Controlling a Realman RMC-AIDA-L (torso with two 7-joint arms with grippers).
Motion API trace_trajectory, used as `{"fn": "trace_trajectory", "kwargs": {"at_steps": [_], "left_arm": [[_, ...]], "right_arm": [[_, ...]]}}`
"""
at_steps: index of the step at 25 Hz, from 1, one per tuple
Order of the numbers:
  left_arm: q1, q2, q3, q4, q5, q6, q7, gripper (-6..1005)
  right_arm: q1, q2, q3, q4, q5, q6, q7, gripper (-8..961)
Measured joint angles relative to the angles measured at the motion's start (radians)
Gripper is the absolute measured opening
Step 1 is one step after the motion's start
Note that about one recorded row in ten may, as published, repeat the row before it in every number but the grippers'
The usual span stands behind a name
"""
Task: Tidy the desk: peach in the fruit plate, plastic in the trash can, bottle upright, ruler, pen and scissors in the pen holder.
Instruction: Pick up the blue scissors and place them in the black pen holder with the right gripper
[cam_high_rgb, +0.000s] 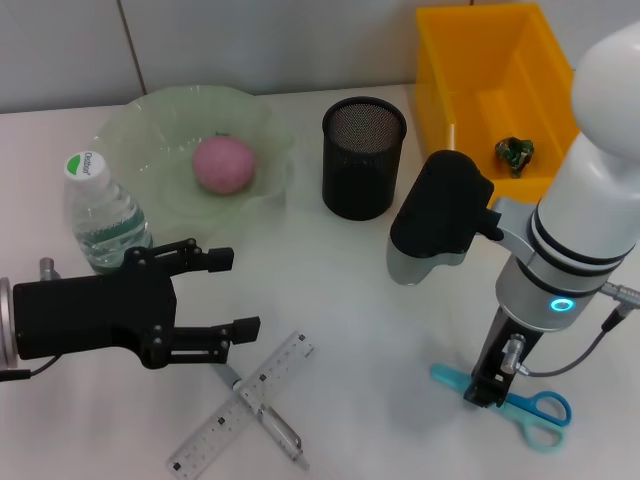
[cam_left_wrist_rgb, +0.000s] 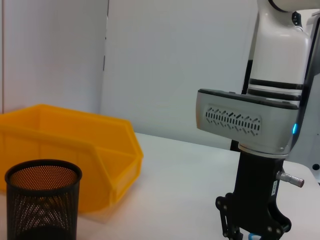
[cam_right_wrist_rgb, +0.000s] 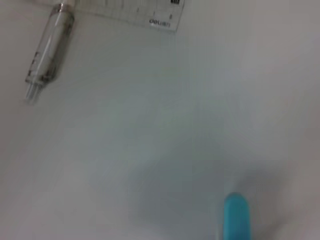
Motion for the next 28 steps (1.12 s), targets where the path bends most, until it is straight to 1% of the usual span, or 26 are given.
{"fn": "trace_trajectory", "kwargs": {"at_steps": [5,14,16,21,23,24,25,28], "left_arm": [[-0.001,-0.001,-0.003,0.000,0.000,0.000,0.000,872],[-0.007,-0.001,-0.004,0.000,0.000,-0.002,0.001,872],[-0.009,-0.001,-0.004,-0.001,0.000,-0.002,0.001,872],[-0.016,0.000,-0.006,-0.001,0.000,-0.002,0.001,872],[-0.021,-0.001,-0.013,0.000,0.000,-0.001,-0.002,872],[-0.024,0.000,-0.017,-0.001,0.000,0.001,-0.004,872],[-0.024,0.000,-0.017,-0.001,0.000,0.001,-0.004,872],[-0.029,-0.003,-0.039,-0.006,-0.019,0.018,-0.005,872]], "right_arm": [[-0.001,-0.002,0.011,-0.017,0.002,-0.002,-0.004,202],[0.007,-0.003,0.026,-0.027,0.013,-0.008,-0.017,202],[0.011,-0.003,0.045,-0.030,0.029,-0.008,-0.024,202],[0.024,-0.005,0.150,-0.034,0.093,-0.021,-0.058,201],[0.030,-0.006,0.204,-0.036,0.111,-0.029,-0.076,201],[0.032,-0.006,0.257,-0.044,0.132,-0.035,-0.095,201],[0.032,-0.006,0.257,-0.044,0.132,-0.035,-0.095,201],[0.025,-0.006,0.361,-0.063,0.189,-0.036,-0.130,201]]}}
